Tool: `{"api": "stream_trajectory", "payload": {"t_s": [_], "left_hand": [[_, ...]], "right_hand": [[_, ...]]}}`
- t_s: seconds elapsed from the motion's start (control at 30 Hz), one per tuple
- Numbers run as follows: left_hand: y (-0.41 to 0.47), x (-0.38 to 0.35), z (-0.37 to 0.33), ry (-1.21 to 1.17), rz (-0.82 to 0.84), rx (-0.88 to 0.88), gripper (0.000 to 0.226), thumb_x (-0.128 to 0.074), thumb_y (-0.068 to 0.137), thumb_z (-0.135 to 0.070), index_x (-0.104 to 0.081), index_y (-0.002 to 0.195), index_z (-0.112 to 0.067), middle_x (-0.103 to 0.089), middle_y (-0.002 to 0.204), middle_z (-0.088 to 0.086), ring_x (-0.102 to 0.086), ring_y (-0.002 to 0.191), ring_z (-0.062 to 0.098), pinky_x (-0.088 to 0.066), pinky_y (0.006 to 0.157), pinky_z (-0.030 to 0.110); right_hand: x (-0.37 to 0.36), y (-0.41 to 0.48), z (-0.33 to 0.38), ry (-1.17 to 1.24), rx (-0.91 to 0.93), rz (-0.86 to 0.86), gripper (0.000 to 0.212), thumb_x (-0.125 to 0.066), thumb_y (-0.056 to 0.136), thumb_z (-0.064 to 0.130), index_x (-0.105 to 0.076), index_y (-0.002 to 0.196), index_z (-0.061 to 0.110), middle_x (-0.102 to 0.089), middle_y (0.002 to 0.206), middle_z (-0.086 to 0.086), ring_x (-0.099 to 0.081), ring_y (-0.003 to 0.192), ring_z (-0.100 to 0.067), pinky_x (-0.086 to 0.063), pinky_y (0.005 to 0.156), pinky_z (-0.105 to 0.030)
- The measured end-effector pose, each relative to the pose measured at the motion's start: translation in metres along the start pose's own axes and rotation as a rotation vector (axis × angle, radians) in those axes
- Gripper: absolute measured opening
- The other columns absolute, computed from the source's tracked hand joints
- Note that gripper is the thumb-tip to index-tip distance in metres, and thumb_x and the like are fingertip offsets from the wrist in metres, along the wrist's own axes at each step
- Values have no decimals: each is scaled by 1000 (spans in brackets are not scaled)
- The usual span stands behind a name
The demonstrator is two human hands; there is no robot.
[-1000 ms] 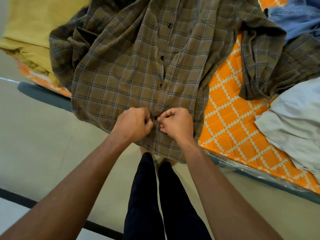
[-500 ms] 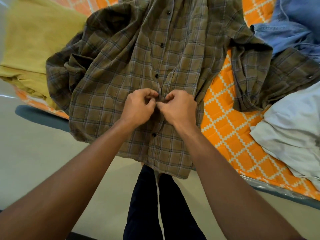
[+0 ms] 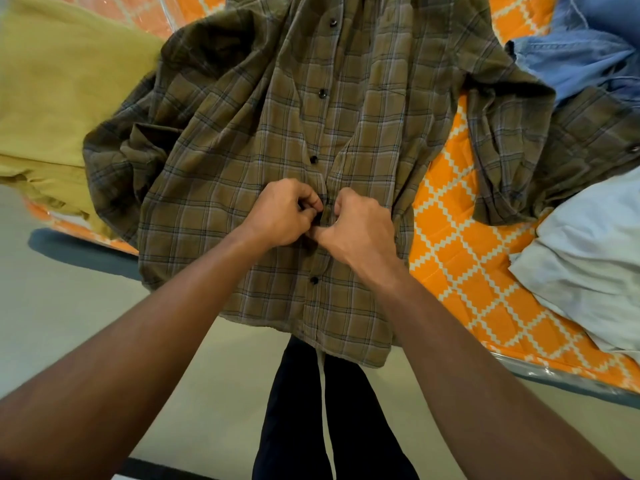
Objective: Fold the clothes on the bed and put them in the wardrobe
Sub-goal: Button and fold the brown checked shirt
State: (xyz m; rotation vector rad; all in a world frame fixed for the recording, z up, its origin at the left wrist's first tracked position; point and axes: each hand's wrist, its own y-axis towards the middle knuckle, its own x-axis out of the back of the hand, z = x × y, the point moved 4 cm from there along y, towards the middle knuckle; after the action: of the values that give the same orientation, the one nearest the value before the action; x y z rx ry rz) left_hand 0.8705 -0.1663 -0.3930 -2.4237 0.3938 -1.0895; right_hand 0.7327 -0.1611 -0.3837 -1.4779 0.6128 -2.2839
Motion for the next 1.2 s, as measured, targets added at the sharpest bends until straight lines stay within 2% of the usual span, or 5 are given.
{"api": "stream_trajectory", "payload": {"t_s": [0.2, 0.33, 0.5, 0.83, 1.2], "left_hand": [[1, 0, 3, -39, 16, 52, 10, -75, 89, -15, -77, 97, -18, -67, 81, -10, -60, 70, -1, -40, 59, 1], [1, -4, -1, 44, -2, 21, 9, -75, 86, -18, -74, 94, -22, -66, 82, -9, -62, 73, 5, -57, 75, 24], [-8, -10, -9, 160, -60, -55, 14, -69, 89, -14, -73, 103, -15, -65, 96, -2, -63, 88, 19, -55, 82, 37], [-8, -14, 7, -242, -134, 136, 7, -74, 89, -14, -75, 91, -20, -68, 79, -14, -64, 75, -1, -47, 65, 6], [-4, -15, 11, -293, -106, 188, 6, -74, 90, -17, -76, 91, -22, -74, 83, -5, -69, 80, 5, -56, 73, 20]], "right_hand": [[-1, -5, 4, 48, -33, -54, 36, -74, 83, 37, -65, 108, 13, -71, 99, -8, -66, 97, -31, -51, 73, -34], [4, -10, -1, 134, -30, -110, 13, -69, 88, 33, -72, 88, 20, -70, 78, 3, -65, 79, -19, -39, 66, -25], [0, -12, -9, 300, -76, -119, 21, -72, 90, 25, -75, 72, 16, -69, 63, 4, -66, 63, -11, -54, 67, -26], [-23, -7, -19, 722, -260, -110, 14, -80, 87, 22, -75, 74, 22, -73, 64, 5, -73, 65, -9, -64, 71, -40], [-37, -11, -20, 962, -288, -173, 6, -78, 89, 13, -78, 87, 19, -74, 70, 5, -71, 65, -6, -63, 71, -34]]}}
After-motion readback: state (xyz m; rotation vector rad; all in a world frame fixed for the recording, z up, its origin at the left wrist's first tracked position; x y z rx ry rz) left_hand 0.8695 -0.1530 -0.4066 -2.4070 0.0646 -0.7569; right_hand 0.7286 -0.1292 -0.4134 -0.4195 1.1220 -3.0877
